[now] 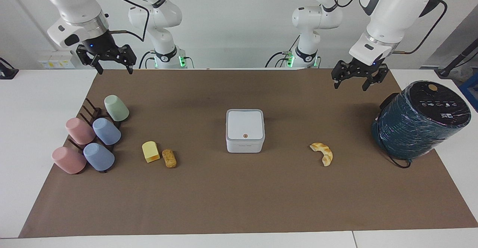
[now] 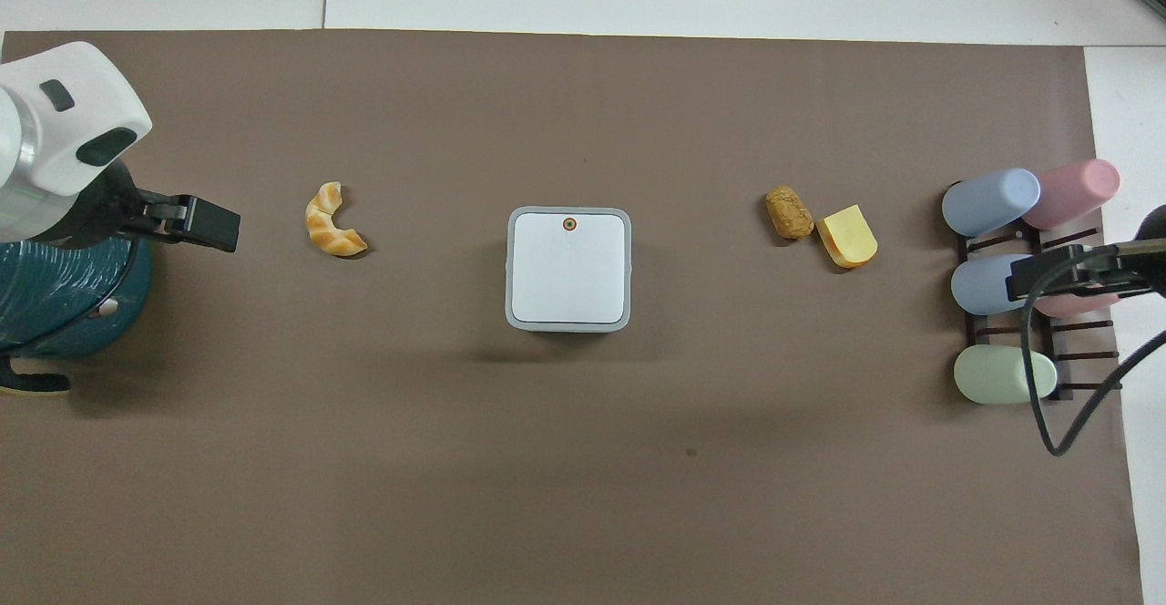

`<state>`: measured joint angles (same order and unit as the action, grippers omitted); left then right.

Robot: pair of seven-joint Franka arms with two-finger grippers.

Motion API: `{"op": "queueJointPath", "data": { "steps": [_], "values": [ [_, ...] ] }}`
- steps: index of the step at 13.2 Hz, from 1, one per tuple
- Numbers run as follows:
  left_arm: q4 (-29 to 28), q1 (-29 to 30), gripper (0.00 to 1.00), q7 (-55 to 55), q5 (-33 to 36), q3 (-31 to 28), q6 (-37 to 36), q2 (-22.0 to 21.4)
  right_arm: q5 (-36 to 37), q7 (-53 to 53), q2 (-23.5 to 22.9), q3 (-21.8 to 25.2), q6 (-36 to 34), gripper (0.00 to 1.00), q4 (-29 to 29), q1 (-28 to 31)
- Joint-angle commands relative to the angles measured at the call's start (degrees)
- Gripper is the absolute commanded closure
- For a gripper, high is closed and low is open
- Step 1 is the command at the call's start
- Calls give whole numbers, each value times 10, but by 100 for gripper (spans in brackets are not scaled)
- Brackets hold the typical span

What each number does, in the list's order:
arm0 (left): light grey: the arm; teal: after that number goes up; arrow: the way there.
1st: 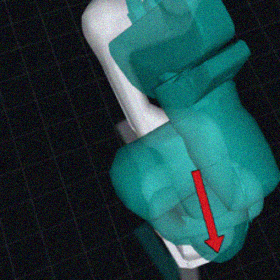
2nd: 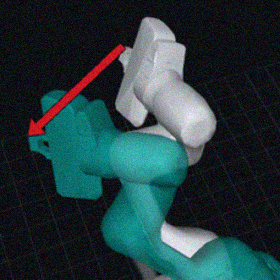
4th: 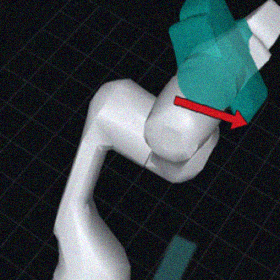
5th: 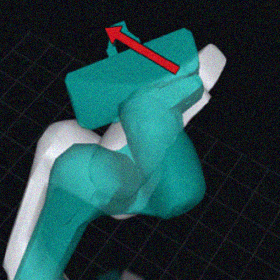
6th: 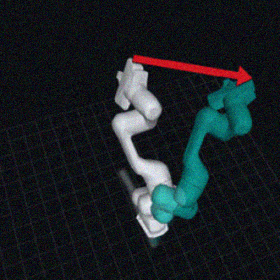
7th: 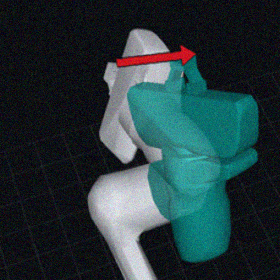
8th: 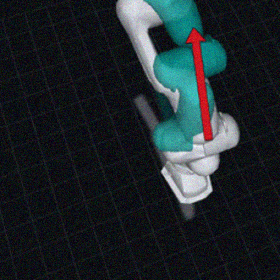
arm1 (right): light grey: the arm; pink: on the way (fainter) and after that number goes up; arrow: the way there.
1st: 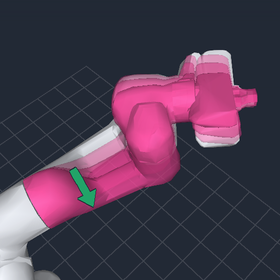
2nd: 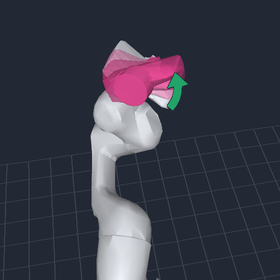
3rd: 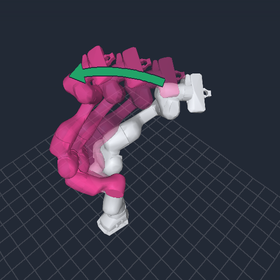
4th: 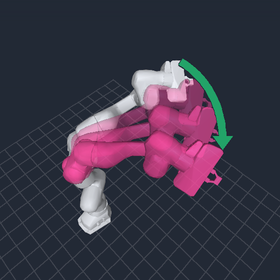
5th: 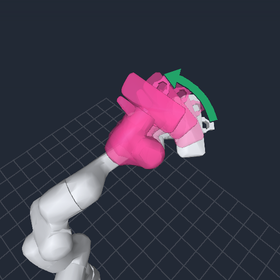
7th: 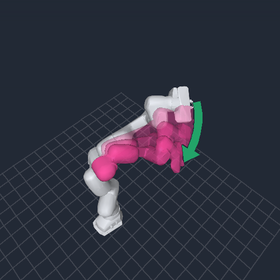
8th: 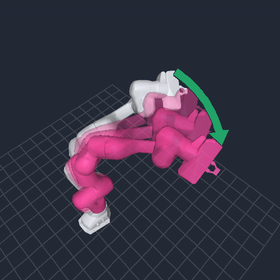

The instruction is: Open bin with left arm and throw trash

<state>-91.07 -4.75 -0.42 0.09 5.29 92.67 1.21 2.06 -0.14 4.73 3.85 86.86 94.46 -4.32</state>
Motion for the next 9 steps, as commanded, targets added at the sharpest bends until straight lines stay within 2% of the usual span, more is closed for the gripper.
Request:
{"op": "queueJointPath", "data": {
  "steps": [1,9],
  "values": [
    [-11,4,0,-5,7,2,3,-13,-7,13,9,-1,2,0,6,3],
    [-12,4,0,-5,3,1,3,-14,-7,13,9,-1,2,0,6,3]
  ]
}}
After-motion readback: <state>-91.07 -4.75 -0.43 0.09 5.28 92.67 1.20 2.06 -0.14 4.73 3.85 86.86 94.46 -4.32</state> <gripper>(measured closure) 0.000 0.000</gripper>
